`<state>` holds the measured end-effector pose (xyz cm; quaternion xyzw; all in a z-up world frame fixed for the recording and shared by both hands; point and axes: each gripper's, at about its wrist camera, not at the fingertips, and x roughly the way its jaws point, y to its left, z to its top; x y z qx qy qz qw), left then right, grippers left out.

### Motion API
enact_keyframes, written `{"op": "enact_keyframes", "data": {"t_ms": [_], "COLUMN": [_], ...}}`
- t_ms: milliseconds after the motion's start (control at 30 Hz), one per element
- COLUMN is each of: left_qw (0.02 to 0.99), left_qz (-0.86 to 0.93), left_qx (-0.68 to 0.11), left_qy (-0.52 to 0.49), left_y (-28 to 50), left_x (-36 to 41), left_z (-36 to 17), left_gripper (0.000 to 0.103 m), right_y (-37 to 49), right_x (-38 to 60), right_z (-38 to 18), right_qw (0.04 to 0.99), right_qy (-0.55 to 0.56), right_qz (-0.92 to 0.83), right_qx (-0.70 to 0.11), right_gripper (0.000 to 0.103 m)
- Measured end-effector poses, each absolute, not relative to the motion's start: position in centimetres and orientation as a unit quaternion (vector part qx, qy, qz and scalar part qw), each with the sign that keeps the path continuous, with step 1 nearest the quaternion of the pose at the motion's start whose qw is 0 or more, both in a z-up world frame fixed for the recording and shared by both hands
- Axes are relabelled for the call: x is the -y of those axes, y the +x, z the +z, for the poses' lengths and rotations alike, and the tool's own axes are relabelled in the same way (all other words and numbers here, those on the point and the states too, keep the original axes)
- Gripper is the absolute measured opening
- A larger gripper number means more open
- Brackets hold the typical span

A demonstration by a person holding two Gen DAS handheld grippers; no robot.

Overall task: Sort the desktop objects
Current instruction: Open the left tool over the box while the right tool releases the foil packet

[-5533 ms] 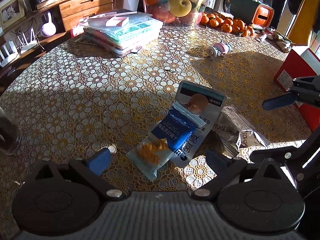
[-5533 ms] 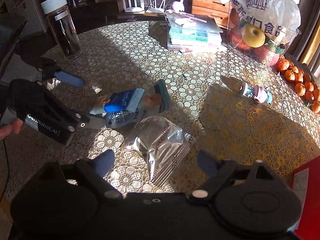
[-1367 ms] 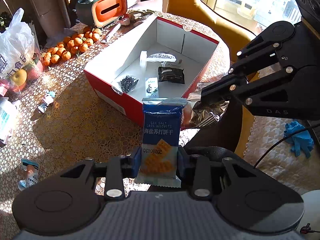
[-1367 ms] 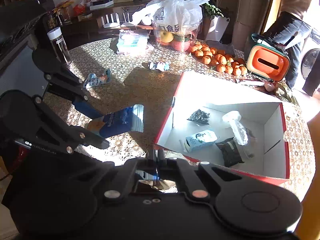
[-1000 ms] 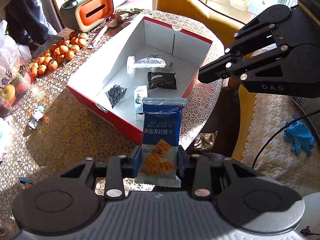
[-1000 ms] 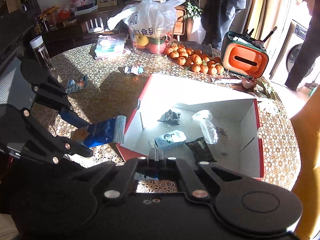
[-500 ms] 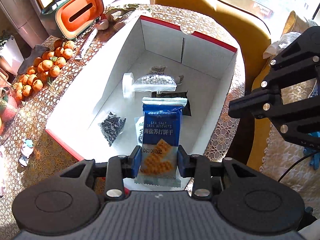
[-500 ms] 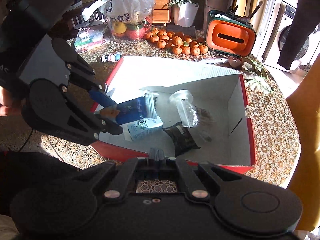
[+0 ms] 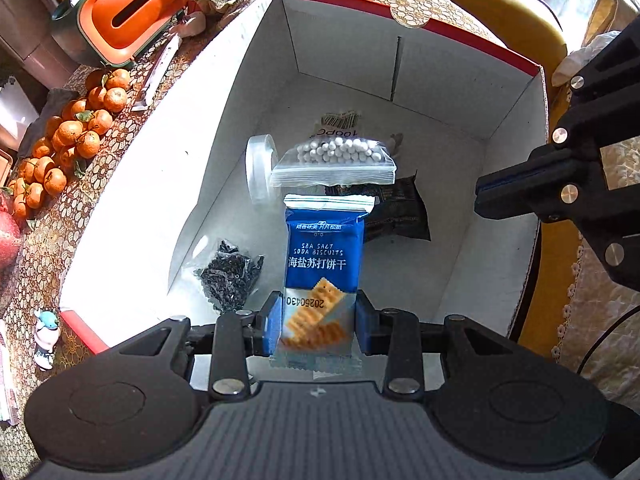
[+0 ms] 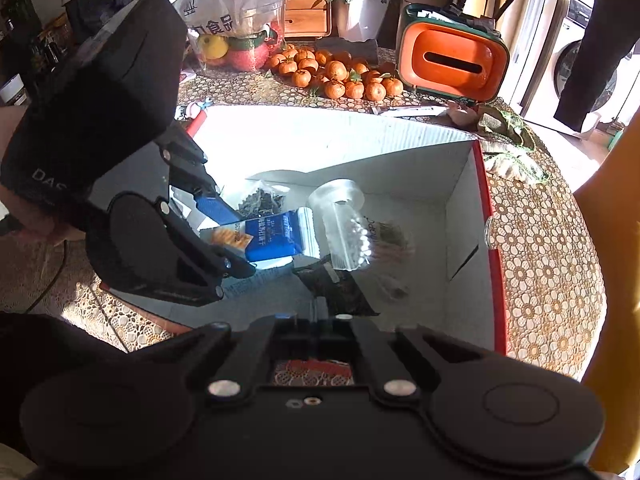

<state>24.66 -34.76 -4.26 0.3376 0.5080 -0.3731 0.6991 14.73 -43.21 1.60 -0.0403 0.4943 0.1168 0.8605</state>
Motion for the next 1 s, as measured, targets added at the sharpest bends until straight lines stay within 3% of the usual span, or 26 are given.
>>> {"op": "enact_keyframes", "data": {"t_ms": [533, 633, 700, 733, 1000], "left_qw": [0.685, 0.69, 0.699, 0.702, 0.72], "left_qz": [-0.376, -0.376, -0.371, -0.37, -0.368], "left_qx": [-0.527, -0.523, -0.516, -0.514, -0.503], "left_qy": [0.334, 0.33, 0.328, 0.326, 0.304], "left_y": [25.5, 25.5, 25.4, 25.4, 24.6], "left_x": [35.0, 34.8, 34.5, 34.4, 32.6], "left_z": [-6.6, -6.1, -5.5, -5.1, -2.3], "left_gripper": [0.037, 0.046, 0.066, 0.07, 0.072], "right_y": [16.4, 16.4, 16.3, 16.3, 15.8], "right_x": [43.3, 43.3, 43.3, 43.3, 43.0], "right_z": [-0.2, -0.2, -0.1, 0.0, 1.0], "right_qw": [0.852, 0.853, 0.854, 0.854, 0.859], "right_qy": [-0.033, -0.033, -0.033, -0.033, -0.033], "right_qz": [0.112, 0.109, 0.107, 0.107, 0.105], "right_qx": [-0.51, -0.51, -0.508, -0.507, -0.5], "right_gripper": [0.001, 0.003, 0.005, 0.005, 0.014]}}
